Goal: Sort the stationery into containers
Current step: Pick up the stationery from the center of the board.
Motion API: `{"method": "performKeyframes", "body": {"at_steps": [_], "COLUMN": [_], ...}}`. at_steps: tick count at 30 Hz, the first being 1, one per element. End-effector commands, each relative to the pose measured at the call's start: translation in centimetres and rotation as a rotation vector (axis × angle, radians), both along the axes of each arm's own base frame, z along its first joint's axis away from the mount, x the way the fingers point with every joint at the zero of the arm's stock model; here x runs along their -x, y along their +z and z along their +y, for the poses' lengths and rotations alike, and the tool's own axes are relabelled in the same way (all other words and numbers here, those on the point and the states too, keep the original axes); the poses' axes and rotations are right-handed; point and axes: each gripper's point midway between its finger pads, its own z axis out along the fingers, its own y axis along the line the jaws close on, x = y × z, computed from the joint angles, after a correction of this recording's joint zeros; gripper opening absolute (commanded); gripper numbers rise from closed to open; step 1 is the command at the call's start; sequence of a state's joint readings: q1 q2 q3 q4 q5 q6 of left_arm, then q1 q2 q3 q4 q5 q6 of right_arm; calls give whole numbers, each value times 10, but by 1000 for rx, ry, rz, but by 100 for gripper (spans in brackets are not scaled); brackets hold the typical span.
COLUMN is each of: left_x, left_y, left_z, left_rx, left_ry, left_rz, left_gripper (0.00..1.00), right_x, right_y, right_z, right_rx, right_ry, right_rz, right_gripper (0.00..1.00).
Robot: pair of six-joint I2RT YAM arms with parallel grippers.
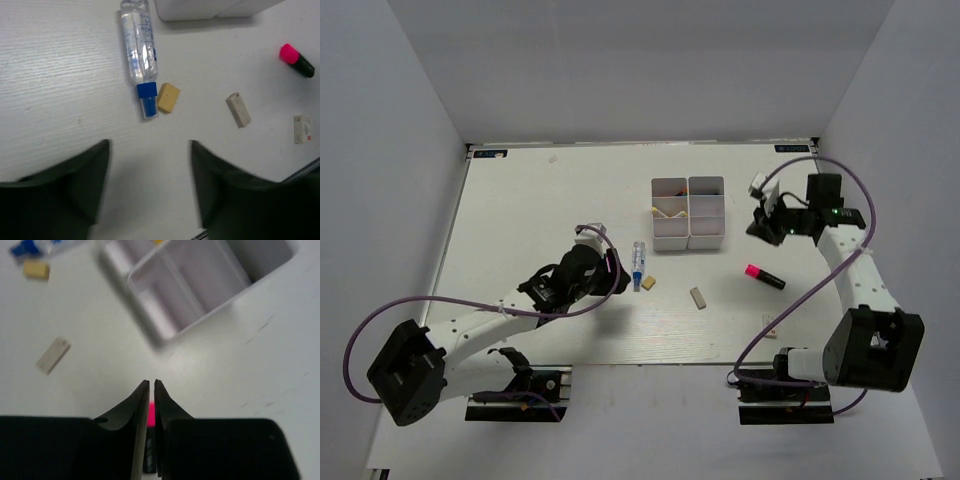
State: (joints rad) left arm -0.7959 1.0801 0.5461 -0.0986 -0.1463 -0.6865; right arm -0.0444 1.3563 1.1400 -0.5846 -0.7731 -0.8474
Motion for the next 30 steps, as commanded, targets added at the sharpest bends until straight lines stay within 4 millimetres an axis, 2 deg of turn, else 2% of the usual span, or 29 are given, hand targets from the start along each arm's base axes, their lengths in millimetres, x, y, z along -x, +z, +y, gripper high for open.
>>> {"method": "performKeyframes", "body": {"at_steps": [1,2,3,4,5,6,7,8,11,12,17,22,23,27,30], "left_x": [-11,-12,-14,-14,-14,-16,-13,-15,-14,-14,-6,-1,1,2,1], "left_y": [5,3,5,1,3,2,0,0,-2,-2,-6,-6,-8,-7,-4], "left_z": [-2,-2,-4,-4,-7,-9,-8,-10,-9,-9,-3,1,3,4,5], "left_rx": [-66,-75,-75,-82,-83,-87,-100,-102,-110,-110,-85,-68,-75,-71,-68], "left_ry": [2,1,1,1,-15,-15,-29,-30,-30,-30,-4,9,9,15,22], "left_rz": [-20,-12,-12,-4,-5,-2,6,8,16,16,42,51,58,63,53], "left_gripper": [63,57,57,57,59,62,71,75,81,81,81,81,81,81,81], "right_x": [48,51,55,62,63,65,65,67,65,66,54,39,33,31,38], "right_y": [-49,-51,-57,-72,-78,-84,-91,-98,-111,-121,-144,-158,-154,-162,-172], "right_z": [-26,-30,-33,-37,-40,-42,-46,-46,-49,-55,-68,-77,-76,-79,-80], "right_rx": [176,189,202,227,235,241,258,267,301,331,390,422,418,436,447], "right_ry": [5,-6,-11,-23,-30,-31,-38,-27,-18,-27,-54,-93,-95,-101,-77], "right_rz": [101,98,111,150,167,184,196,207,192,213,250,255,249,276,310], "right_gripper": [17,36,43,49,57,61,64,66,70,70,76,76,76,76,72]}}
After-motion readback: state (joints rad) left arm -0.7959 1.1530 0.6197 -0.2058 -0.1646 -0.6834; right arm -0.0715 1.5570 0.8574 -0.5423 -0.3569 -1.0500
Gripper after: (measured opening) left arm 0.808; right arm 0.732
